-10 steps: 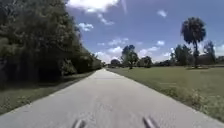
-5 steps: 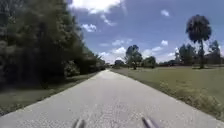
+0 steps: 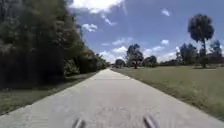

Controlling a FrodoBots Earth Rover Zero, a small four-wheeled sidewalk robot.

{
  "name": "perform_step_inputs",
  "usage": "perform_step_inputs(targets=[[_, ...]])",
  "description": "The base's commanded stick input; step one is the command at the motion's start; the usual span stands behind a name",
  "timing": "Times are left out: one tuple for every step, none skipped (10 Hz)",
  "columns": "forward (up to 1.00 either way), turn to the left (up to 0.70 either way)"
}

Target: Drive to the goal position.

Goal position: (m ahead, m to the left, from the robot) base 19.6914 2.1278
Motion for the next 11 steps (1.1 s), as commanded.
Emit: perform_step_inputs(targets=[[0.50, 0.00], [0.50, 0.00], [0.50, 0.00], [0.50, 0.00], [0.50, 0.00], [0.50, 0.00], [0.50, 0.00], [0.50, 0.00], [0.50, 0.00], [0.50, 0.00], [0.50, 0.00]])
